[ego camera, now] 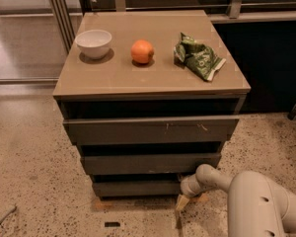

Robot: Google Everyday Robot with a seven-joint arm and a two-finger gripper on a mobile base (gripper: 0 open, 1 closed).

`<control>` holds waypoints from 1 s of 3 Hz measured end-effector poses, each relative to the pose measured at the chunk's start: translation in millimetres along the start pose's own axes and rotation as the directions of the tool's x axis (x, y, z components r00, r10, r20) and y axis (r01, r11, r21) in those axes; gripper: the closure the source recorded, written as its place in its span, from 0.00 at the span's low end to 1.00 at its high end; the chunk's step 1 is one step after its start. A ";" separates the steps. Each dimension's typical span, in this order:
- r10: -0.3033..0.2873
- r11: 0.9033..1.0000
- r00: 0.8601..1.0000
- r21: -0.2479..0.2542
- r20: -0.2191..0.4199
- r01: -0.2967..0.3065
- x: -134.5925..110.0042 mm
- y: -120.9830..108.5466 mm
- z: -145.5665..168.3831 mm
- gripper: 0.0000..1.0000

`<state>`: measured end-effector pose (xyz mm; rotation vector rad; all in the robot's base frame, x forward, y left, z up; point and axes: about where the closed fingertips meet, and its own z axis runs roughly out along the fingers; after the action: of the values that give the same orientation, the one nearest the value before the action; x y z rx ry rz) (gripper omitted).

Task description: Open bottom drawer

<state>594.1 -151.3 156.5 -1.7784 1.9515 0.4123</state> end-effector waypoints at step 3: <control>0.059 0.995 0.998 -0.081 -0.011 -0.060 -1.1 31.7 -11.5 0.00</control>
Offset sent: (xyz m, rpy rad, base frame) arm -0.0583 -0.0069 0.0071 0.0097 0.1712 -0.0223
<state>561.2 -152.5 163.9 -1.7774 2.0240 0.5116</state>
